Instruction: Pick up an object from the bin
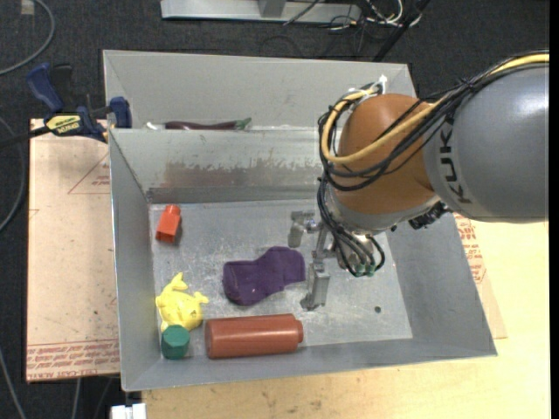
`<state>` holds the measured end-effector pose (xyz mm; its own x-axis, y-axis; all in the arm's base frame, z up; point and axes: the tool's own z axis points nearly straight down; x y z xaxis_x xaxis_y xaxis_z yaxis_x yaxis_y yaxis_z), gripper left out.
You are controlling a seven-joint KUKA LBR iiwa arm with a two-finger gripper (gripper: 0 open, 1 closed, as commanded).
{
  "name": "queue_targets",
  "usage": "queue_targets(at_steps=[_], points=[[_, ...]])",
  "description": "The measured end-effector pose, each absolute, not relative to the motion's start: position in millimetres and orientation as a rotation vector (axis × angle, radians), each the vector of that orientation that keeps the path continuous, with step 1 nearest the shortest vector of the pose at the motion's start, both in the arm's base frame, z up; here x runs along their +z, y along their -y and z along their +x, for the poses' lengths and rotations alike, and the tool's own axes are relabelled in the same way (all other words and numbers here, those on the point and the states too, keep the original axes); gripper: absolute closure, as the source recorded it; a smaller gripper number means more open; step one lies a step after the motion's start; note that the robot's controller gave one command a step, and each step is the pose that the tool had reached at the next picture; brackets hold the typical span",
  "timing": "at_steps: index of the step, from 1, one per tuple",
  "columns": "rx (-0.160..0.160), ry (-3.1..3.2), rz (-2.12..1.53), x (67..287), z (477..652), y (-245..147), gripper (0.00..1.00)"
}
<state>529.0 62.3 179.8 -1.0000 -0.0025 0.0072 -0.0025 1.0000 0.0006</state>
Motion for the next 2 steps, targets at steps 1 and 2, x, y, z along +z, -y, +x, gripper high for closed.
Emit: queue_targets(at_steps=[1, 2], points=[[-0.002, 3.141, 0.001, 184, 530.3, -62, 0.0], [-0.002, 3.143, 0.124, 151, 545.9, -88, 0.0]])
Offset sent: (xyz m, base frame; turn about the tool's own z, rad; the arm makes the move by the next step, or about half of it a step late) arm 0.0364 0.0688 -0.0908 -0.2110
